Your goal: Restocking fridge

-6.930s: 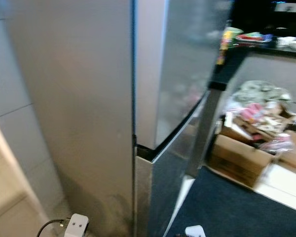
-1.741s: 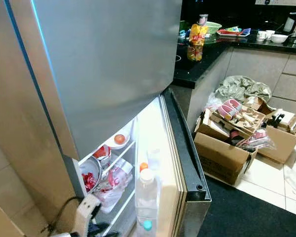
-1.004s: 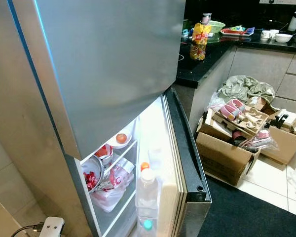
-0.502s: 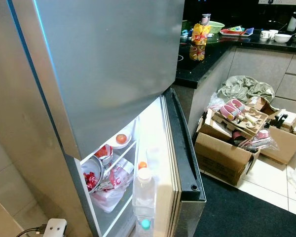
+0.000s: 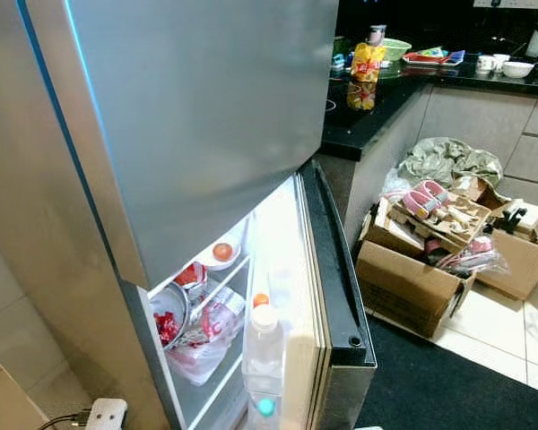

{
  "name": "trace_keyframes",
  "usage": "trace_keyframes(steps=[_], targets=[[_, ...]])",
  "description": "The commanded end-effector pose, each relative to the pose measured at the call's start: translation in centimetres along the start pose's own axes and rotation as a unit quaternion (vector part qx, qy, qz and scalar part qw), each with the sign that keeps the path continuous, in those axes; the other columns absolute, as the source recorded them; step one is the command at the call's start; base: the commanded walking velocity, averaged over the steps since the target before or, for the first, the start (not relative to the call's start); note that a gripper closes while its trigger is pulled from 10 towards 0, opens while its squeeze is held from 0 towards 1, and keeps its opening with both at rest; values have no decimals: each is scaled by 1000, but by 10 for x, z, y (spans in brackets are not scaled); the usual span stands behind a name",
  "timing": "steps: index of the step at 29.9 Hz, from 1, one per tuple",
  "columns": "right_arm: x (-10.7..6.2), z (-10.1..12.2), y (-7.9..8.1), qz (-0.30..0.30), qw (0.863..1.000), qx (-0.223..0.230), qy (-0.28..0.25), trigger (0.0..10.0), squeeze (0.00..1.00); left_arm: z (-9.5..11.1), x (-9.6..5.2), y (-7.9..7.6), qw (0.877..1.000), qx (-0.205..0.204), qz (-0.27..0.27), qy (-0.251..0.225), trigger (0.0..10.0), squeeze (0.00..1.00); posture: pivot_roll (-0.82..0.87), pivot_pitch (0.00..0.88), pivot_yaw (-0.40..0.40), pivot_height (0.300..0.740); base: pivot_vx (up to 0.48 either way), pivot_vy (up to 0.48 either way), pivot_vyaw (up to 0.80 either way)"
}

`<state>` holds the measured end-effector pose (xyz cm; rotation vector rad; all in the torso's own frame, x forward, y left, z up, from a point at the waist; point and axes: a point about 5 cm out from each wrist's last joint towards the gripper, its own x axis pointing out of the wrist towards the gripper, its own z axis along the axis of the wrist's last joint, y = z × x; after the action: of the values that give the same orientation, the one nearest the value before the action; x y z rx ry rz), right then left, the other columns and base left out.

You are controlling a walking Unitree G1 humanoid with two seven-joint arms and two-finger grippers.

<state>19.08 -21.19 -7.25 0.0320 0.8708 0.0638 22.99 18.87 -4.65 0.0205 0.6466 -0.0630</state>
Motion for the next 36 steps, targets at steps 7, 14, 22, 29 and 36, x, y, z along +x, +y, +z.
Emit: trace_keyframes(steps=[7, 14, 22, 29, 36], targets=[[-1, -3, 1, -2, 1000, 5, 3, 10000, 0, -8, -2, -5, 1000, 0, -11, 12, 10000, 0, -55, 86, 27, 740, -219, 0, 0], [-1, -5, 2, 0, 1000, 5, 6, 10000, 0, -7, -1, -7, 1000, -1, -18, 9, 10000, 0, -54, 90, 27, 740, -398, 0, 0], [-1, -7, 2, 0, 1000, 6, 10, 10000, 0, -5, 0, -9, 1000, -1, -24, 10, 10000, 0, -59, 95, 27, 740, -427, 0, 0], [-1, -8, 2, 1, 1000, 4, 13, 10000, 0, -6, 1, -9, 999, 8, -34, 24, 10000, 0, -58, 99, 25, 740, -172, 0, 0], [-1, -7, 4, 5, 1000, 6, 14, 10000, 0, -6, 1, -6, 999, 15, -33, 28, 10000, 0, -57, 106, 24, 740, 0, 0, 0]])
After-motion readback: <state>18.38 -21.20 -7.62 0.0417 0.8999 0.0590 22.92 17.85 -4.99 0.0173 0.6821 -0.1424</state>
